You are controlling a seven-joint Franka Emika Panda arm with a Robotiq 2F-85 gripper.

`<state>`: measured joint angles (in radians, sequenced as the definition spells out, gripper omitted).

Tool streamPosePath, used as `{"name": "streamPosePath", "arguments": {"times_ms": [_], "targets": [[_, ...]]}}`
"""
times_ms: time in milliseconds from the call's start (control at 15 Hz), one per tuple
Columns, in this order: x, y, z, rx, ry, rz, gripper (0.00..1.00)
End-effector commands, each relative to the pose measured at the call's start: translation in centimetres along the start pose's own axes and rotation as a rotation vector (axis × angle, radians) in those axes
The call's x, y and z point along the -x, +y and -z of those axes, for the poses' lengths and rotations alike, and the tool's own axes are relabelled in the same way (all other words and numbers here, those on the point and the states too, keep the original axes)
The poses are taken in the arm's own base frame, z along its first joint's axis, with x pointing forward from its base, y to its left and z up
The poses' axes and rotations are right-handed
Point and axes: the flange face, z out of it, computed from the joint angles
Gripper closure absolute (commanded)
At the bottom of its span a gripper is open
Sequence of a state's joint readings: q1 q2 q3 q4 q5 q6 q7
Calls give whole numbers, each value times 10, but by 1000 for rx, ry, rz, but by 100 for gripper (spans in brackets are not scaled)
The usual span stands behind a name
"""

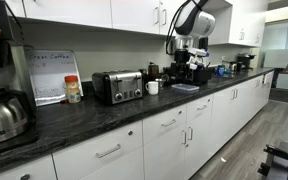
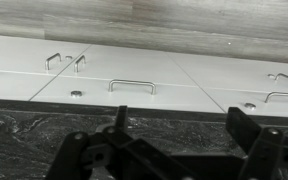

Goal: Close the top drawer of the bottom cabinet.

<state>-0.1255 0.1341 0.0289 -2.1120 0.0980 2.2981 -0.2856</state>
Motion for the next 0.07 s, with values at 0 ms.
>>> {"name": "streamPosePath", "arguments": {"times_ms": [0], "targets": [[-1, 0, -1, -1, -2, 1, 0]]}}
